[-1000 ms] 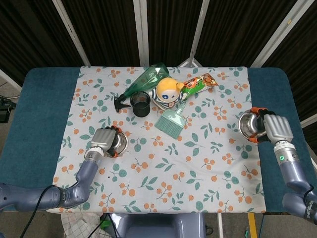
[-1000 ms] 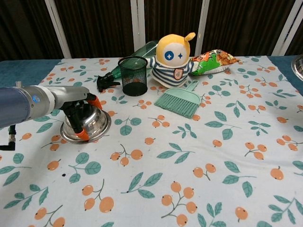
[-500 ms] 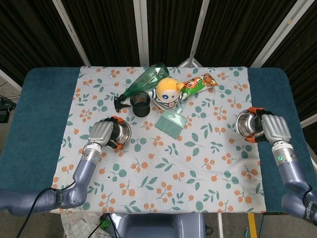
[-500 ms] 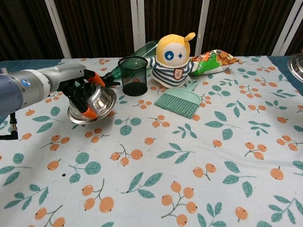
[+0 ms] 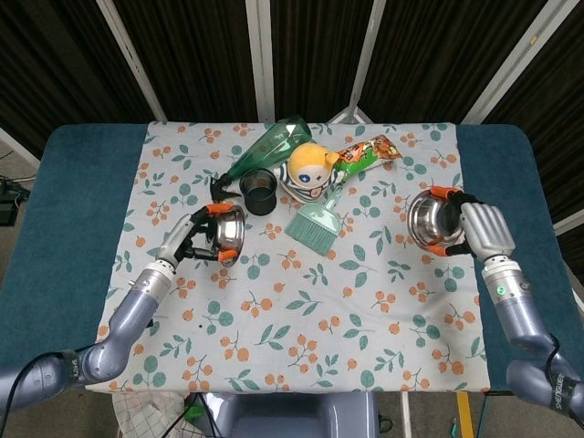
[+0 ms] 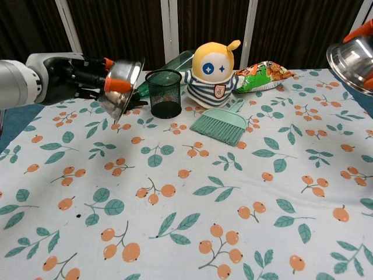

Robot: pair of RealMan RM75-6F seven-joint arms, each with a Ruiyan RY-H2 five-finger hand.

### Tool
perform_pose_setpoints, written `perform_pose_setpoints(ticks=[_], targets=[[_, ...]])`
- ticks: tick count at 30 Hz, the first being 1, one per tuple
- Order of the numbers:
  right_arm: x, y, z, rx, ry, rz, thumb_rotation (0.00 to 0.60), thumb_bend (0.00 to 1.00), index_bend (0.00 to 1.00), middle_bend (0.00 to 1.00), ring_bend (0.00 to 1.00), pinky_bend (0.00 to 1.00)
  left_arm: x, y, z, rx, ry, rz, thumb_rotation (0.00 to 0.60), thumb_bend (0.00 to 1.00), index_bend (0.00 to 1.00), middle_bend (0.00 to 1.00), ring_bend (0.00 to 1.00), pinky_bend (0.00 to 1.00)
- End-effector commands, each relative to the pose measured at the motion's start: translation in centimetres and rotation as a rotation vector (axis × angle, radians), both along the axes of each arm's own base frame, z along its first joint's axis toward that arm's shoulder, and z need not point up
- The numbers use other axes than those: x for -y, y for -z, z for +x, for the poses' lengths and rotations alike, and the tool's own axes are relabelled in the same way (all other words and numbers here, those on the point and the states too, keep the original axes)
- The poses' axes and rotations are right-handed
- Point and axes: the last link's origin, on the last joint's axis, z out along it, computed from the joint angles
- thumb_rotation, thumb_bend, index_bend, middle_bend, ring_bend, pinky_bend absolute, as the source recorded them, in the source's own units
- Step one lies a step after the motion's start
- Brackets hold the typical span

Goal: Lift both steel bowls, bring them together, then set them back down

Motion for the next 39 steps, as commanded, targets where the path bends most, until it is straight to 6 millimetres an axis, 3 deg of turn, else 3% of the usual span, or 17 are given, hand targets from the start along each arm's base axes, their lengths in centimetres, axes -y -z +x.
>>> perform_pose_setpoints(ticks=[1,8,22,32,39], targets=[[-0.1,0.5,2.1,0.143,-0.058,0.027,0.600,0.06,0.33,0.26,0.38,0.34,0.1,-2.3,0.0,0.255,-0.030,-0.063,0.600,0.16,0.53,0.47,0.30,0.49],[-0.1,0.9,4.7,0.418,-0.094,0.113,0.600,0.07,0.34,0.26,0.38,0.34,-0.2,-2.4,0.2,0.405,-0.026,-0.062,0.600,0.16,0.53,0.47,0.29,0.49],[-0.2,2.2,9.8,0.816,-0.153,0.287,0.600,0.06,0.36,0.26,0.38,0.34,-0.3,-0.7,1.2,0.457,0.051,-0.044,0.600,0.15,0.51,0.45,0.27,0.48],[-0.4,4.7,12.6,0.887,-0.151,0.368,0.600,0.07,0.36,0.26,0.38,0.34,0.3,0.9,3.6,0.541,0.090,-0.045,0.600,0.15,0.49,0.41,0.22,0.45],[0.2,6.4,13.2,0.831,-0.175,0.268,0.600,0.06,0.36,0.26,0.38,0.34,0.6,1.4,4.8,0.567,0.113,-0.016,0.600,0.15,0.50,0.41,0.22,0.45]])
